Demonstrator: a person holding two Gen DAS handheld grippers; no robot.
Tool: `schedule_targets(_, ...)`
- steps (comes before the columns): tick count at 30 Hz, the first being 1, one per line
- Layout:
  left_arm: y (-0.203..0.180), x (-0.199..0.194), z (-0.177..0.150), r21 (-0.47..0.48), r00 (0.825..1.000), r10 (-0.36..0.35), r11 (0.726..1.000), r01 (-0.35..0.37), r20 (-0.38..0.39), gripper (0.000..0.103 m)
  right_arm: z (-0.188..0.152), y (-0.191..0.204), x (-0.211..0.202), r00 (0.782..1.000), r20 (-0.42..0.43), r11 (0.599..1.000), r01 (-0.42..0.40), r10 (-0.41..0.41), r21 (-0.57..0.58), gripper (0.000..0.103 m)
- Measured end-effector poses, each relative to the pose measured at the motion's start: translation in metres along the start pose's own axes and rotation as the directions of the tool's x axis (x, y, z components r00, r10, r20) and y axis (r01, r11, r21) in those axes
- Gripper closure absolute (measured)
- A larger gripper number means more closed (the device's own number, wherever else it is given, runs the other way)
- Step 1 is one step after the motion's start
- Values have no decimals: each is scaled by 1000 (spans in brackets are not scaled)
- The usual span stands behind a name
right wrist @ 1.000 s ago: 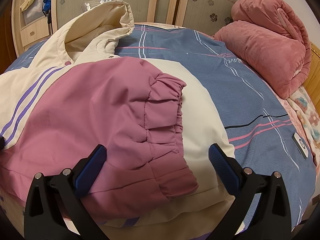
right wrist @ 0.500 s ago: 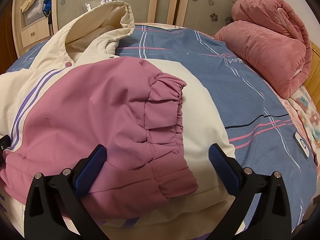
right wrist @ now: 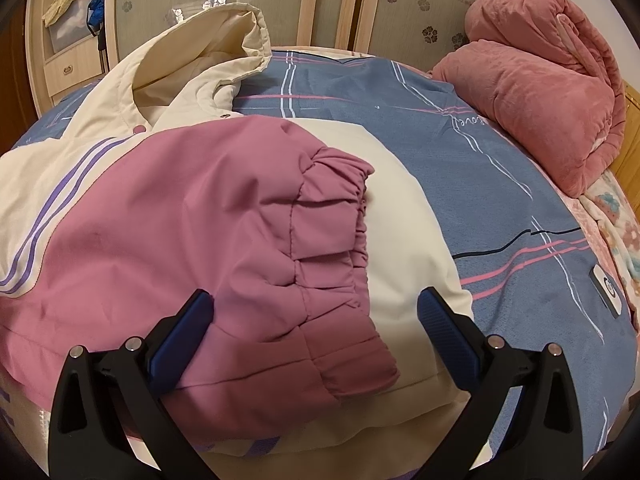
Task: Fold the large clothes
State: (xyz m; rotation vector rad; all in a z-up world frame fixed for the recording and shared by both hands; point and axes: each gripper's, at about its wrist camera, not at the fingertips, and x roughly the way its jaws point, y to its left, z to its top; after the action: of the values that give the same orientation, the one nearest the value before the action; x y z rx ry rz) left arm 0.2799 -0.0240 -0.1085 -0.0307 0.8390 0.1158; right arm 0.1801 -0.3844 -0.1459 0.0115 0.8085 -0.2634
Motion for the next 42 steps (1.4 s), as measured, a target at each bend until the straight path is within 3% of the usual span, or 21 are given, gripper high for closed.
schedule_targets(3,-31,14,-1,133,999,44,990,-41,-17,2,3,-1,-6,1000,5,1000,17,-16,-22,1)
schedule_targets(5,-39,34,-8,169,995,67,984,-53,-75,2,5,0,-14,996,50,996,73,-70,-54,1)
schedule_targets(8,-32,51,-17,141,998,38,990,-30,-52,2,5,-3,-15,995,60,996,80,-77,-49,1)
schedule_targets(13,-27,50,-15,138,998,35,990,-27,-60,2,4,-6,5,1000,-16,1000,22,-22,-20,1)
schedule_targets(18,-25,10,-12,69,995,36,997,-43,97,2,1,-4,4,1000,-7,999,27,-28,-27,1)
schedule_targets(19,-25,12,-11,83,995,48,995,-55,90,2,2,-4,4,1000,-7,999,28,-28,-29,1)
schedule_targets(21,-23,39,-14,114,997,82,990,-82,4,2,2,-3,4,1000,-5,999,27,-27,-29,1)
schedule_targets(22,-21,49,-17,110,998,65,992,-62,-21,2,1,-3,4,1000,-4,999,25,-25,-29,1)
schedule_targets(24,-17,52,-17,90,999,42,995,-41,-5,2,1,-1,3,1000,-1,999,31,-31,-35,1)
schedule_targets(30,-21,44,-9,95,998,69,993,-68,-11,2,0,-3,3,1000,1,999,30,-30,-35,1)
schedule_targets(35,-14,26,-2,44,994,67,997,-71,82,2,0,-3,3,1000,1,999,31,-31,-35,1)
schedule_targets(37,-14,50,-7,52,997,81,995,-80,-18,2,0,-3,3,1000,1,999,28,-28,-34,1)
schedule_targets(42,-15,54,-12,66,996,86,994,-86,-10,2,0,-3,3,1000,1,999,30,-30,-36,1)
